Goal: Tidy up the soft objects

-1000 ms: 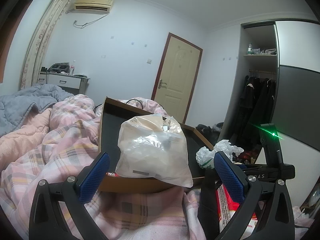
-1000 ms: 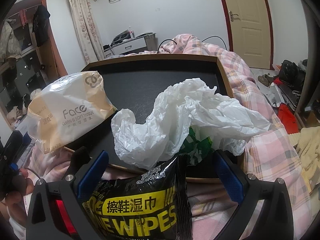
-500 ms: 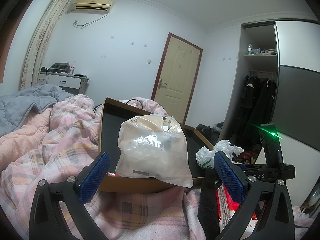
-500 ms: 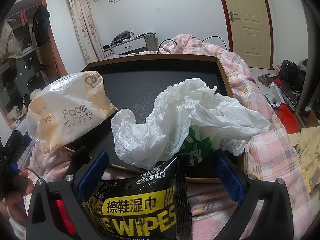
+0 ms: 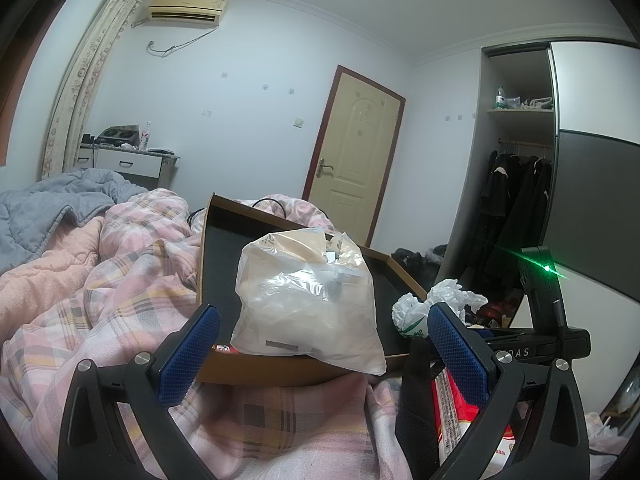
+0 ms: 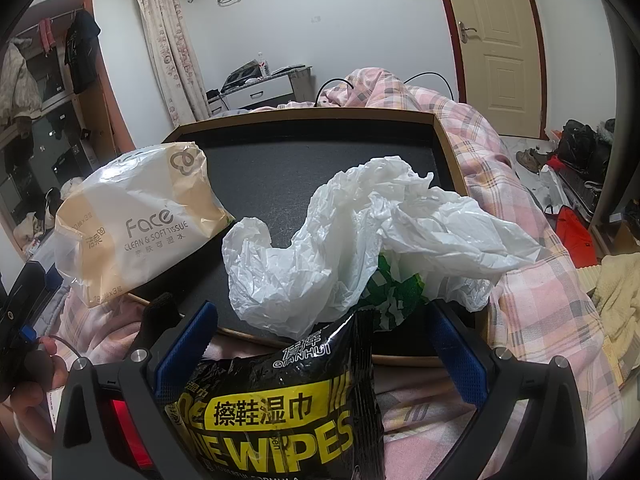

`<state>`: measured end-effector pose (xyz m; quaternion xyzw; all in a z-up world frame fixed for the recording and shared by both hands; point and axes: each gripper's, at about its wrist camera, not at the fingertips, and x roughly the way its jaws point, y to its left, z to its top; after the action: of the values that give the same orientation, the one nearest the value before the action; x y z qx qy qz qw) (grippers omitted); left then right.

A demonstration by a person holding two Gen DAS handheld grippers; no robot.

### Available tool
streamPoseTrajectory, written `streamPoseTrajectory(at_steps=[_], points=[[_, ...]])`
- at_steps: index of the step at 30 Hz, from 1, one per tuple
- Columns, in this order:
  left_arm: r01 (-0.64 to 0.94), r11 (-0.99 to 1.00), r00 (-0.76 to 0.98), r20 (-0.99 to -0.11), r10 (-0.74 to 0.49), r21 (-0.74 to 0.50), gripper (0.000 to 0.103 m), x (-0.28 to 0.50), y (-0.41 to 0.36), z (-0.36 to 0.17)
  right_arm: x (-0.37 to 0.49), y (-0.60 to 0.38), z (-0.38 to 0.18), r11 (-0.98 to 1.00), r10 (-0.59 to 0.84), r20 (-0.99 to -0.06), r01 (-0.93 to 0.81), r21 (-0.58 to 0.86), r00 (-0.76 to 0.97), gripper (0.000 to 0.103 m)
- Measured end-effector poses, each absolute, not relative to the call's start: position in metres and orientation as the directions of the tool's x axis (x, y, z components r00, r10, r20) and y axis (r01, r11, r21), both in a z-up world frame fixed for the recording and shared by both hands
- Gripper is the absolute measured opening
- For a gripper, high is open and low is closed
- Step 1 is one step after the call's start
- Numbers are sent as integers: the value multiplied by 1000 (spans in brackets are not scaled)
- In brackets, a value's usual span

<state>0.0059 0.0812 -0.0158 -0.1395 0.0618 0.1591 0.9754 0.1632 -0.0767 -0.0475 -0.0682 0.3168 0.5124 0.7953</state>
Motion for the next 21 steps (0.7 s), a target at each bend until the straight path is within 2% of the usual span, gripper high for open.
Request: streamPoseTrajectory(at_steps=[21], points=[[-328, 910, 942, -165, 293, -252, 103, 6, 81, -16, 164, -76, -47, 465, 771, -575, -858, 217, 273, 103]])
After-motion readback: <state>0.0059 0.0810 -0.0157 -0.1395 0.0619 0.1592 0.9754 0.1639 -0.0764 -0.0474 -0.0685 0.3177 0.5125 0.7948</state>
